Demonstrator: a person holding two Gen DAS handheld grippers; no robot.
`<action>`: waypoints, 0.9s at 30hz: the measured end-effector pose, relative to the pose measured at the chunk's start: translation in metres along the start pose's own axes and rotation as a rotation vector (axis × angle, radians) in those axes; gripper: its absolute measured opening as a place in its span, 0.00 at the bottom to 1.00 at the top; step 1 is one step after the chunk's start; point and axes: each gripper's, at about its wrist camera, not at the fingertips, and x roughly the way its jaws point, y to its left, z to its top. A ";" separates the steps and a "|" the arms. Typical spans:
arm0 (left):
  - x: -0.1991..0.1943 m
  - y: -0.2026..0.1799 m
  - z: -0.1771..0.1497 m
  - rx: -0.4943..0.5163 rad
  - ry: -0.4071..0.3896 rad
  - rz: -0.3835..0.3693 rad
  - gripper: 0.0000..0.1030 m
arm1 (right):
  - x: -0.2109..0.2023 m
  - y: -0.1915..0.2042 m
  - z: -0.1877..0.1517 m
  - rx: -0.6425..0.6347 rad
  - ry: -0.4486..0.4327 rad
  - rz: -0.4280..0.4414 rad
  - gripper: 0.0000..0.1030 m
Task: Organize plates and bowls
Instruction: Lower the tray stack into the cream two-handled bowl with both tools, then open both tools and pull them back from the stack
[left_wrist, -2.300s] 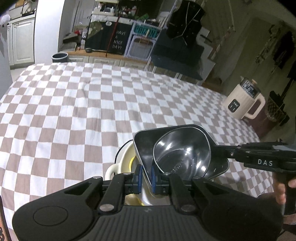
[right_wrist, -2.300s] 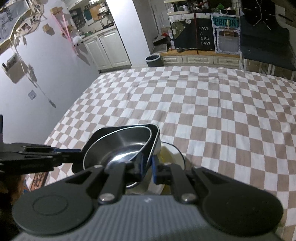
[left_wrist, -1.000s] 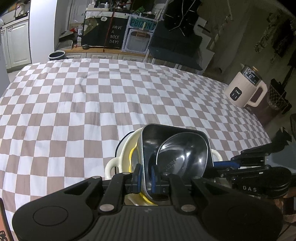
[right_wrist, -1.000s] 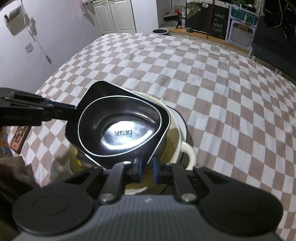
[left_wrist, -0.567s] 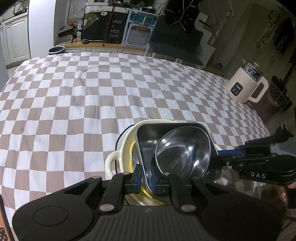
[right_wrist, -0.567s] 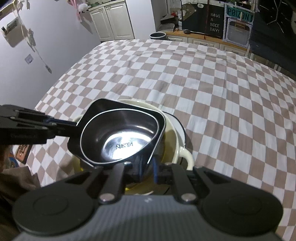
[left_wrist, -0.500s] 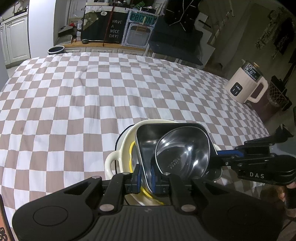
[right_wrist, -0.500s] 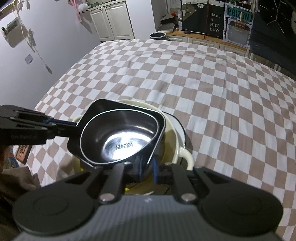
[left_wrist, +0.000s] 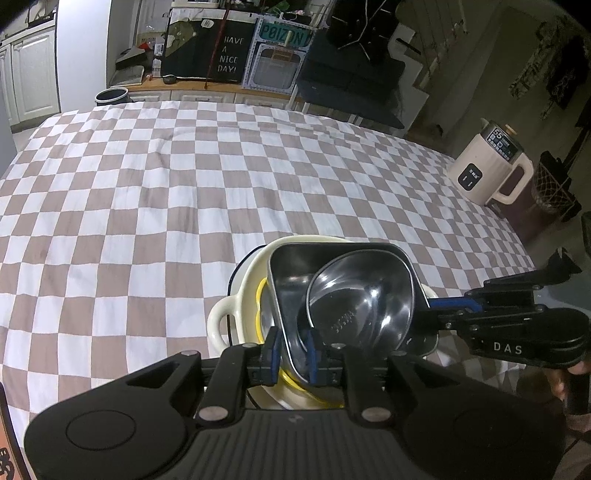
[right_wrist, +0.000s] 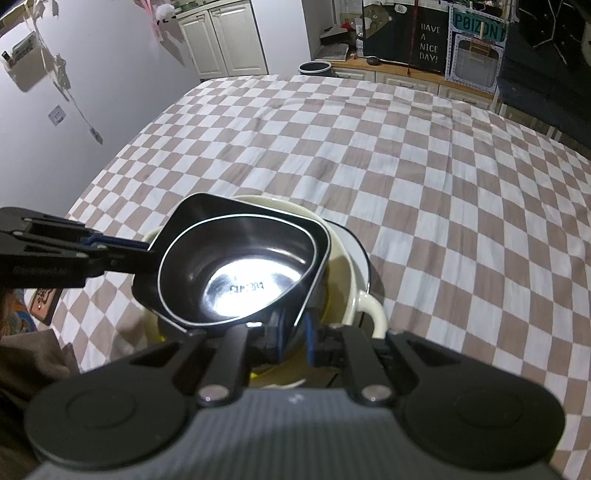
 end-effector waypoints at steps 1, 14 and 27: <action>-0.001 -0.001 0.000 -0.001 -0.003 0.003 0.17 | -0.001 0.001 0.000 -0.003 -0.002 0.000 0.17; -0.042 -0.009 -0.008 -0.032 -0.082 0.068 0.52 | -0.056 0.012 -0.008 0.005 -0.147 -0.079 0.55; -0.111 -0.027 -0.022 -0.049 -0.289 0.177 1.00 | -0.130 0.033 -0.028 0.045 -0.393 -0.150 1.00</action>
